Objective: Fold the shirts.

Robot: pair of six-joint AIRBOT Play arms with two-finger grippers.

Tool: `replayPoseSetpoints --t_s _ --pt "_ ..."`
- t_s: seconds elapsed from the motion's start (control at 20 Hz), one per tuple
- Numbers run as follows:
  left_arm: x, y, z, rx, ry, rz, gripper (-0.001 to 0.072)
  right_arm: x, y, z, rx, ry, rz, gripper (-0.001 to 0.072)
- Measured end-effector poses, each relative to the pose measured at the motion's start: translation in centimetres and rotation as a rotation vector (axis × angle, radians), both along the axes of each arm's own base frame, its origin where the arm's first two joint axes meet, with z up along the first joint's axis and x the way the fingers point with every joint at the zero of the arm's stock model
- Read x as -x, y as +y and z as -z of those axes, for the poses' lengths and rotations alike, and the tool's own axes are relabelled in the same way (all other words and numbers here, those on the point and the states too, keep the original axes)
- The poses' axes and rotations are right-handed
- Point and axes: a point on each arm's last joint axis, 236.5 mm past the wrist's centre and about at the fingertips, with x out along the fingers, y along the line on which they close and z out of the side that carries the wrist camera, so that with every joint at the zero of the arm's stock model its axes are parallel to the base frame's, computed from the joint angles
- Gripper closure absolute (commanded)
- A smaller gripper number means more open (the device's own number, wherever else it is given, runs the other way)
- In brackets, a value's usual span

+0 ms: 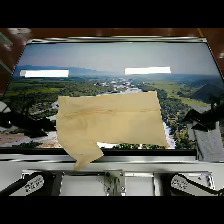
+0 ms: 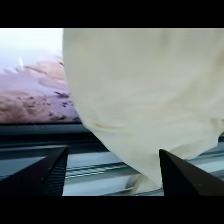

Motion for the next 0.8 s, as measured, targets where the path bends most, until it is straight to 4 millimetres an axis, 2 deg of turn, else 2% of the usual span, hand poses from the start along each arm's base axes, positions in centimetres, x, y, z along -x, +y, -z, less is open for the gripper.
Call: replayPoseSetpoints --t_s 0.2,0.3,0.4,0.45,0.5,0.8 --pt "4.0 -2.8 2.6 0.093 0.034 -0.042 0.0043 1.1 0.7 0.9 -0.059 -0.024 0.051 0.0050" --pt "4.8 -3.3 3.5 0.103 0.037 -0.051 0.0050 1.0 0.8 1.1 -0.071 -0.040 0.063 0.0051" --pt "5.1 -3.3 4.1 0.096 0.029 -0.059 0.0051 1.0 0.9 1.2 -0.077 -0.051 0.063 0.0060" --pt "5.0 -3.2 4.4 0.090 0.022 -0.064 0.0068 0.9 1.0 1.2 -0.081 -0.056 0.064 0.0060" --pt "4.9 -3.2 4.6 0.084 0.015 -0.066 0.0116 0.8 0.9 1.2 -0.080 -0.062 0.066 0.0060" --pt "5.1 -4.3 6.4 0.069 0.031 -0.017 0.0116 0.9 1.1 1.2 -0.087 -0.066 0.061 0.0060"
